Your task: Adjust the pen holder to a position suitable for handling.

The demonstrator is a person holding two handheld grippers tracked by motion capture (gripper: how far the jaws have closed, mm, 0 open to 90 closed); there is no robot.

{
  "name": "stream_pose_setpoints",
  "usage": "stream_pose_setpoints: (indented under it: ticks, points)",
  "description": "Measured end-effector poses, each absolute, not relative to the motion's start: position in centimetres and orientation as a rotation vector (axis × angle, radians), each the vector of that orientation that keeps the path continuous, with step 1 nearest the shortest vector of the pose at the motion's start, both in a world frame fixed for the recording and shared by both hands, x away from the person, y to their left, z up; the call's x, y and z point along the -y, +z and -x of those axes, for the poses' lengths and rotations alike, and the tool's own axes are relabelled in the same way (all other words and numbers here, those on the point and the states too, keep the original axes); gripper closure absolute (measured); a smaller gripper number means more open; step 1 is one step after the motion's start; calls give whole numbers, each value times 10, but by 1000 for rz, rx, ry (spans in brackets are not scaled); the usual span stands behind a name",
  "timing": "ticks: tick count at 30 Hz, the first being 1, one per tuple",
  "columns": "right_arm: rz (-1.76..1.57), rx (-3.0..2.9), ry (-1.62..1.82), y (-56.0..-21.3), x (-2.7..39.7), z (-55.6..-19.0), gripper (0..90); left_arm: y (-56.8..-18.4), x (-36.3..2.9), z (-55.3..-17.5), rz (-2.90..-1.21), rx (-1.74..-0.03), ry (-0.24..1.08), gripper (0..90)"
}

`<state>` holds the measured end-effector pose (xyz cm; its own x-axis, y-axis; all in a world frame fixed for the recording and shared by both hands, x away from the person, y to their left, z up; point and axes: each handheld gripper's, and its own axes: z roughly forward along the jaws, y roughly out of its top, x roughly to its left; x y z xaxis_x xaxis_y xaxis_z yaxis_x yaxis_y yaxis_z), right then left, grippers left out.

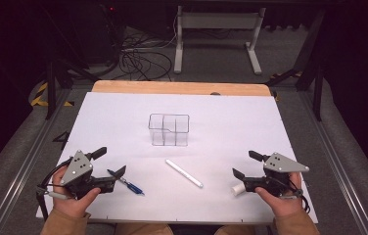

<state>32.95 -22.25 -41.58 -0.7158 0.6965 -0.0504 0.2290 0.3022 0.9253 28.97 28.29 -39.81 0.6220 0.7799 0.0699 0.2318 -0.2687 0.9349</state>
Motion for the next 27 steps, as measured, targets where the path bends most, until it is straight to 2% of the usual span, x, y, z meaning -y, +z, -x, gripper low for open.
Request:
stream_pose_setpoints:
  ticks: [27]
  points:
    - [-803,-2164,1404,-410,215,-332,166,-395,-285,-288,-1804,-818,670,149]
